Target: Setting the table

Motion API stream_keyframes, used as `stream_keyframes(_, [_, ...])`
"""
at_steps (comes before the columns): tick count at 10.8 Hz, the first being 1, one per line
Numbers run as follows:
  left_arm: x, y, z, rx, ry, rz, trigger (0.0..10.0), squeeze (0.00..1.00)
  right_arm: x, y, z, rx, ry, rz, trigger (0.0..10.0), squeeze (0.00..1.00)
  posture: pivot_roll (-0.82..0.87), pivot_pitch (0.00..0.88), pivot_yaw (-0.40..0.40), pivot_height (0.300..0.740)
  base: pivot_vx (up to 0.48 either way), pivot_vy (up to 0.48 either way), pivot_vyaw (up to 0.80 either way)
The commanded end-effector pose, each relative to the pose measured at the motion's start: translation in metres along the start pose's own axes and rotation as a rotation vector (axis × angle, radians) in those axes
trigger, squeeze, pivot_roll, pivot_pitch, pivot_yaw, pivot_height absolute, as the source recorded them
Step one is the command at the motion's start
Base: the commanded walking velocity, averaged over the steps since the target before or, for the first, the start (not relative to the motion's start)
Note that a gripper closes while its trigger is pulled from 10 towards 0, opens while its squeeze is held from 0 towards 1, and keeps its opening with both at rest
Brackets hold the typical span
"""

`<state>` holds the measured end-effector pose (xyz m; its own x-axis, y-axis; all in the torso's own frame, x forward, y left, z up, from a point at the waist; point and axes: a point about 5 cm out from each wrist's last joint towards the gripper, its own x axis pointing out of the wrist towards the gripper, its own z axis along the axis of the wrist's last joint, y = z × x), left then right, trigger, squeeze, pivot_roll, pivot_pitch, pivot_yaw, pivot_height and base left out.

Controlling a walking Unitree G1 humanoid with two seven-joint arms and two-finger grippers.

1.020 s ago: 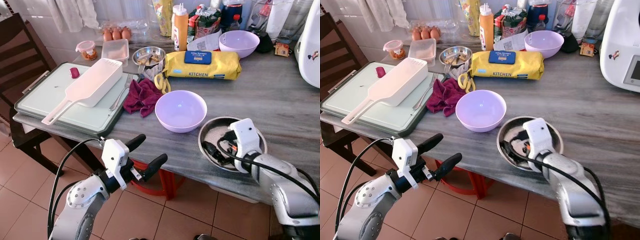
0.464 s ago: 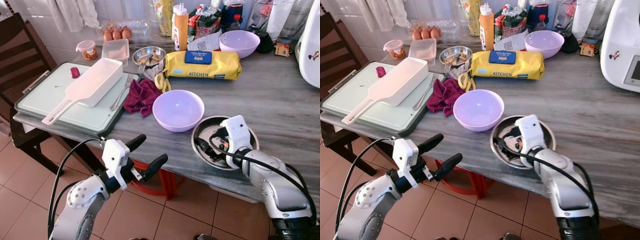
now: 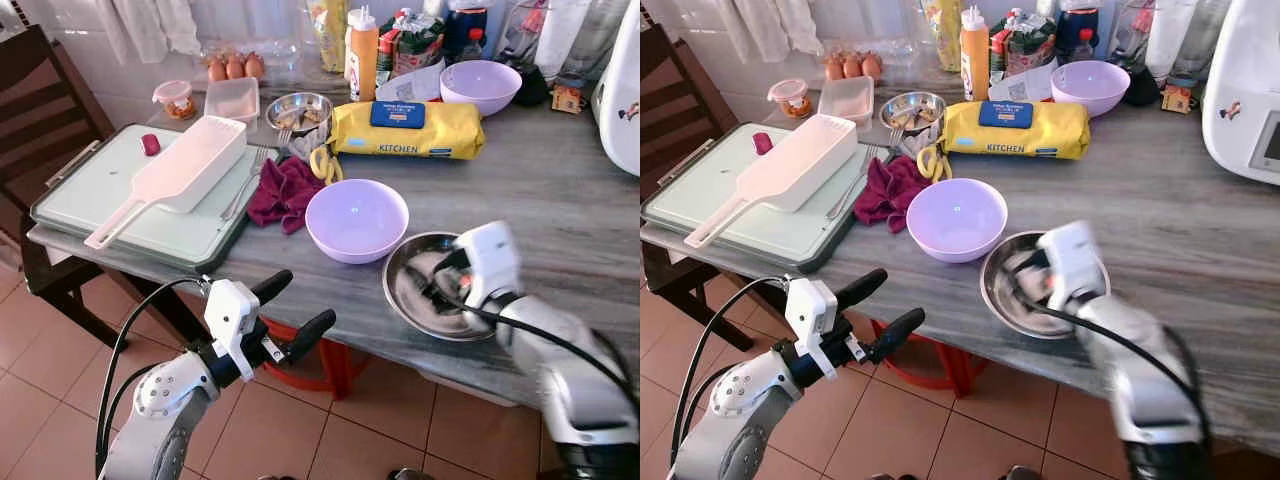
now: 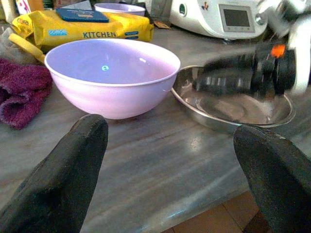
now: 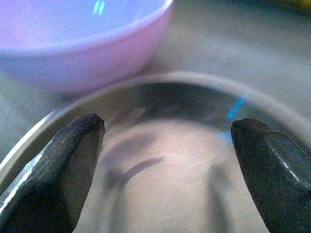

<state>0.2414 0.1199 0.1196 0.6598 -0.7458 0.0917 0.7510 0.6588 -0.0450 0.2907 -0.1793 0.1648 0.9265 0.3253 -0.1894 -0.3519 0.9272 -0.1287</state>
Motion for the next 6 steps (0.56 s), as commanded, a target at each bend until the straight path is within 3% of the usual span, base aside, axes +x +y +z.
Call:
stream_keyframes(1, [-0.004,0.002,-0.002,0.015,0.018,0.009,10.0,0.00,-0.004,0.000,0.011,0.006,-0.080,-0.012,10.0,1.00,-0.12,0.140,0.105,0.740,0.000,0.000,0.00])
stream_keyframes(4, [-0.002,0.005,0.000,0.017,0.012,0.005,10.0,0.00,-0.017,0.002,0.039,-0.061,-0.309,-0.060,10.0,1.00,-0.13,0.131,0.116,0.740,0.000,0.000,0.00])
stream_keyframes(5, [0.000,0.005,0.001,0.016,0.000,0.003,10.0,0.00,-0.019,0.002,0.042,-0.063,-0.362,-0.128,10.0,0.77,-0.13,0.129,0.116,0.740,0.000,0.000,0.00])
stream_keyframes(6, [0.003,0.004,0.005,0.017,-0.021,0.012,10.0,0.00,-0.022,0.003,0.042,-0.061,-0.394,-0.215,10.0,0.11,-0.13,0.128,0.116,0.740,0.000,0.000,0.00])
